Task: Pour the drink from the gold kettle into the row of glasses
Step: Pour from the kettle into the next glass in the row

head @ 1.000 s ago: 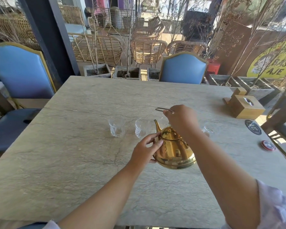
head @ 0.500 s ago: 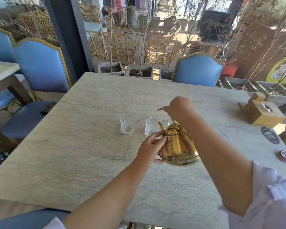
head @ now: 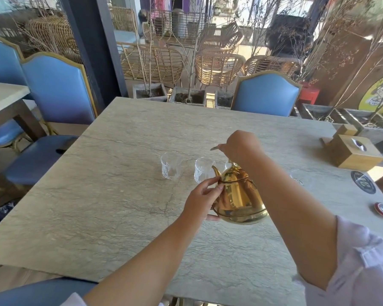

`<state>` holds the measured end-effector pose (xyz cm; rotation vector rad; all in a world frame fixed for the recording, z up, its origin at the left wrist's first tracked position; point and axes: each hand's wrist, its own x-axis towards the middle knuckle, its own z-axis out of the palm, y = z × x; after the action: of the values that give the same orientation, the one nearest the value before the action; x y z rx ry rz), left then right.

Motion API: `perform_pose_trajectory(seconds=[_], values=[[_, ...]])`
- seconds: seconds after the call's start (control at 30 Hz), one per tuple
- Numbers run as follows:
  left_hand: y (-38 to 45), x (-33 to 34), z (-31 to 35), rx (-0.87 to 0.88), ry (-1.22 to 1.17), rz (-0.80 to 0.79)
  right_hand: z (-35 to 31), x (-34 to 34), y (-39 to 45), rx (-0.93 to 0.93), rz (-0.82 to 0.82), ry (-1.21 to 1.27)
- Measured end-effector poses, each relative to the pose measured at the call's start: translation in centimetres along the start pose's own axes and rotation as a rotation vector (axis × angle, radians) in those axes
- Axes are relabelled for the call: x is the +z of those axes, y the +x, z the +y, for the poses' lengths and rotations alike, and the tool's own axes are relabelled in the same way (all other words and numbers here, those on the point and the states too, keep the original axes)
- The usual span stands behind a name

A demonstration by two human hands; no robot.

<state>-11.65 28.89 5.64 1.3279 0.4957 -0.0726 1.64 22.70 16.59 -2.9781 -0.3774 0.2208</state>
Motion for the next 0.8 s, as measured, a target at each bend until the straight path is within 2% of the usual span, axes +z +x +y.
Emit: perform_pose_trajectory(seconds=[0.8], values=[[-0.19, 0.03, -0.14, 0.013, -0.036, -0.009, 0.1, 0.11, -0.03, -0.015, -0.009, 0.059]])
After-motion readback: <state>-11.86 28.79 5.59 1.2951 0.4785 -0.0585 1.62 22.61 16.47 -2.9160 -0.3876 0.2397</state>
